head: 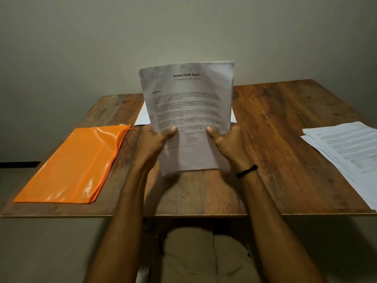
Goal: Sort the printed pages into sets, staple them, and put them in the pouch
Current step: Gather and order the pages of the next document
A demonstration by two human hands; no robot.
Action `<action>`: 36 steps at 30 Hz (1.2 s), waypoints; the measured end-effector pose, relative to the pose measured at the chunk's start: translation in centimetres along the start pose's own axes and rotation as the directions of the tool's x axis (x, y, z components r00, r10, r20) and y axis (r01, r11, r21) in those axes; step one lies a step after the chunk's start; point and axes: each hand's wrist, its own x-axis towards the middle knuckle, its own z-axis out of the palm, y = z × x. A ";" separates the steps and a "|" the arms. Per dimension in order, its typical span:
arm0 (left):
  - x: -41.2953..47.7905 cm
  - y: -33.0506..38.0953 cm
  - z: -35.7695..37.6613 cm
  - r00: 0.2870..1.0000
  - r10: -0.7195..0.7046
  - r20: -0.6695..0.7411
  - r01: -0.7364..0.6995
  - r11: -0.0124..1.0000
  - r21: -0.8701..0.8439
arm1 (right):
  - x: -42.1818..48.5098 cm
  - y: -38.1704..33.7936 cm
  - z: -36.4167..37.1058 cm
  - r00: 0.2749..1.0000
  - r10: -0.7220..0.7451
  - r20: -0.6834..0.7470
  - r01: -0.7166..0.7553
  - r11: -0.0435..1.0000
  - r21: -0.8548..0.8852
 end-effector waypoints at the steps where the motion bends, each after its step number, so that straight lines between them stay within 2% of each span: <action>1: 0.5 0.1 -0.1 0.999 -0.028 0.021 0.028 0.999 -0.023 | 0.2 -0.3 -0.2 1.000 0.008 0.020 -0.008 1.000 -0.002; 4: 1.8 0.0 -0.4 0.979 -0.189 0.078 0.192 0.980 -0.043 | 0.6 -0.3 -1.0 0.991 0.083 0.109 -0.093 0.992 0.085; 7: 2.1 -1.6 -0.2 0.922 -0.372 0.111 0.379 0.924 -0.048 | 0.7 0.6 -1.6 0.961 0.191 0.202 -0.233 0.950 0.207; 11: 1.0 -3.7 1.0 0.834 -0.516 0.194 0.551 0.794 -0.259 | 0.4 2.6 -0.7 0.950 0.270 0.156 -0.304 0.911 0.278; 20: 1.8 -5.3 0.3 0.810 -0.560 0.177 0.587 0.778 -0.223 | 0.4 4.3 0.5 0.943 0.265 0.201 -0.308 0.924 0.228; 24: 1.9 -5.5 -0.1 0.790 -0.567 0.231 0.611 0.755 -0.238 | 0.7 4.6 0.2 0.935 0.276 0.222 -0.324 0.920 0.221; 28: 2.5 -5.6 -1.3 0.797 -0.553 0.242 0.595 0.789 -0.153 | 0.7 5.1 -0.2 0.924 0.314 0.216 -0.359 0.908 0.216; 32: 5.5 -5.2 -1.8 0.842 -0.530 0.104 0.540 0.833 -0.121 | 0.4 6.0 -0.1 0.905 0.350 0.241 -0.398 0.897 0.194; 36: 9.4 -6.6 -1.6 0.909 -0.407 -0.088 0.404 0.913 -0.058 | 0.2 6.4 0.0 0.896 0.356 0.267 -0.407 0.898 0.166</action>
